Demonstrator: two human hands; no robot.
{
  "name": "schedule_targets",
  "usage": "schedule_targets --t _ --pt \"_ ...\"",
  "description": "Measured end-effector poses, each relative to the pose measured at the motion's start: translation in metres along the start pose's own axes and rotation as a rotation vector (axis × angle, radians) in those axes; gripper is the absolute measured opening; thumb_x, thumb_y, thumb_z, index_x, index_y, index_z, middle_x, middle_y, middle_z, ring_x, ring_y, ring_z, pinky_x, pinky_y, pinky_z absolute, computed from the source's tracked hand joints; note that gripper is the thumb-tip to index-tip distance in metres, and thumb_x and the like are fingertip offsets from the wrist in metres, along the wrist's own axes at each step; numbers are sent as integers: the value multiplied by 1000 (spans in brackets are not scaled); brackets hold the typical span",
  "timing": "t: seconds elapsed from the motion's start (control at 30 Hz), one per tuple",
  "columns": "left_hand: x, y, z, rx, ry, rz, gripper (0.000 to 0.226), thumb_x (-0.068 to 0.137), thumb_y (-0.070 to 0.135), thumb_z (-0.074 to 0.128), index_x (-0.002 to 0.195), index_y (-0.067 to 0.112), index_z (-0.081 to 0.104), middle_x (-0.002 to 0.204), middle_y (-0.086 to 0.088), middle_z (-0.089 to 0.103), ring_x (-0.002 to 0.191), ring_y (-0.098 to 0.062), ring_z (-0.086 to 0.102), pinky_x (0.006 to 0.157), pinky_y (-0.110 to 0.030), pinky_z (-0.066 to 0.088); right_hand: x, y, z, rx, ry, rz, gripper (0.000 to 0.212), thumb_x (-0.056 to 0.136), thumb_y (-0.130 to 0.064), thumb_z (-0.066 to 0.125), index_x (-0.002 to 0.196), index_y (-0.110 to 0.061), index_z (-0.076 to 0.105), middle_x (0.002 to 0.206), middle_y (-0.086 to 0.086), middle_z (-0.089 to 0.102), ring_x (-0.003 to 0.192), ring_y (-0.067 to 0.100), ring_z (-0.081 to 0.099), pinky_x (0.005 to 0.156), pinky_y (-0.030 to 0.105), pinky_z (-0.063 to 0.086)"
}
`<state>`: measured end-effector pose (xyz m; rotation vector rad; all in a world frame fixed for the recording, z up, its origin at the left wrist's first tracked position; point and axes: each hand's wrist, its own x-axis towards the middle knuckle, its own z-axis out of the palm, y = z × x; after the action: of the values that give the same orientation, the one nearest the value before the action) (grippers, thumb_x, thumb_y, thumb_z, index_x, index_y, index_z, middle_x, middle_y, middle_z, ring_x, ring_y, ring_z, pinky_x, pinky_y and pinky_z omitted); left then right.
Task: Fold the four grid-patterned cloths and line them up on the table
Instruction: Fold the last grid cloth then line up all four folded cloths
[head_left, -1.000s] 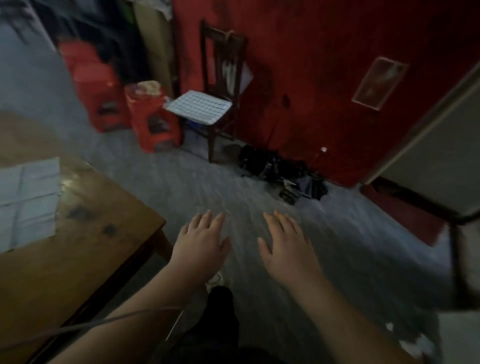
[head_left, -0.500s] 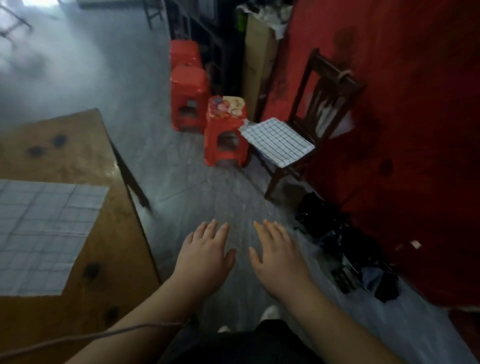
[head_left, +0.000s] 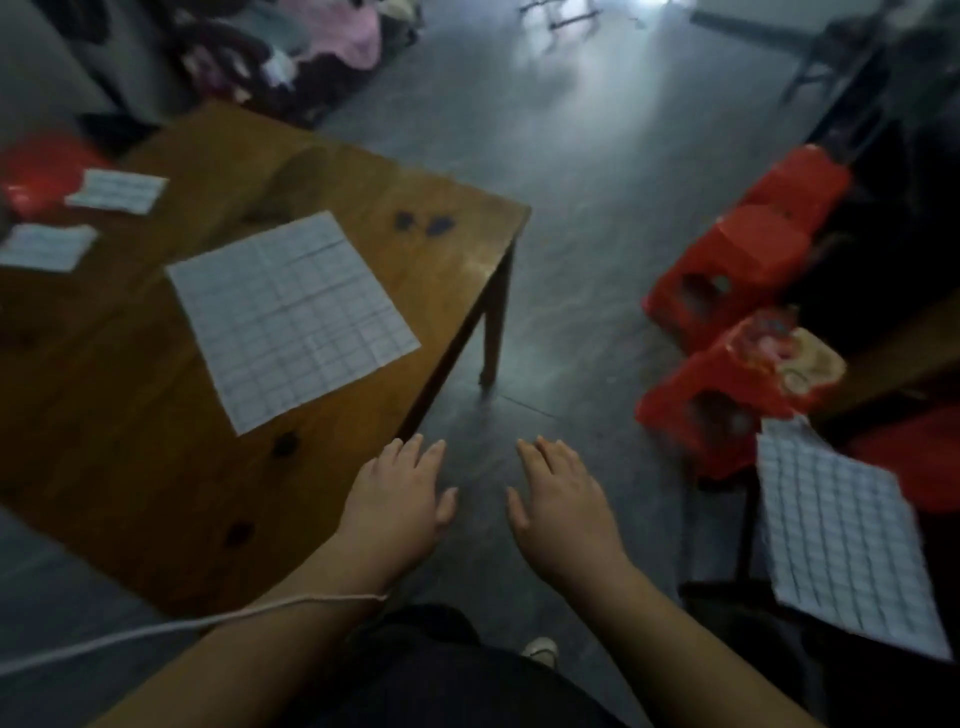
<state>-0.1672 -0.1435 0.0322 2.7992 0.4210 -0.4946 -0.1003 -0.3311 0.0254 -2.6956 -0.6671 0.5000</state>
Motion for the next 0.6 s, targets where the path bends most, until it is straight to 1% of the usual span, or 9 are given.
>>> schedule_targets --t 0.1,0.23,0.4,0.5,0.6 --pt "8 -6 -8 -81 50 -149 65 103 54 38 160 29 18 167 0 20 153 -21 17 124 -42 20 46 -6 -15 12 -51 -137 63 103 -46 42 159 -26 22 166 1 22 154 20 13 125 38 16" --pt "29 -27 -10 -170 82 -319 65 103 53 36 160 27 19 167 -1 20 153 -22 16 124 -42 20 111 -21 -16 -75 -104 -306 63 102 -44 45 158 -23 27 164 3 28 152 22 20 123 38 20" --pt "75 -70 -12 -282 123 -471 64 103 50 40 160 26 20 167 0 21 153 -21 17 123 -42 22 198 -53 -4 -128 -173 -420 61 101 -44 46 156 -22 30 162 2 32 151 24 22 121 44 28" --pt "113 -106 -17 -345 152 -546 63 103 49 41 158 25 23 165 -1 25 152 -21 20 122 -43 24 250 -75 6 -196 -227 -469 59 100 -41 47 154 -21 32 161 3 33 150 24 22 120 45 29" --pt "149 -142 -28 -390 185 -603 61 103 45 42 157 23 25 163 -2 29 150 -21 24 121 -43 28 298 -101 8 -272 -309 -534 59 101 -39 45 155 -21 30 161 4 32 151 25 21 121 45 27"
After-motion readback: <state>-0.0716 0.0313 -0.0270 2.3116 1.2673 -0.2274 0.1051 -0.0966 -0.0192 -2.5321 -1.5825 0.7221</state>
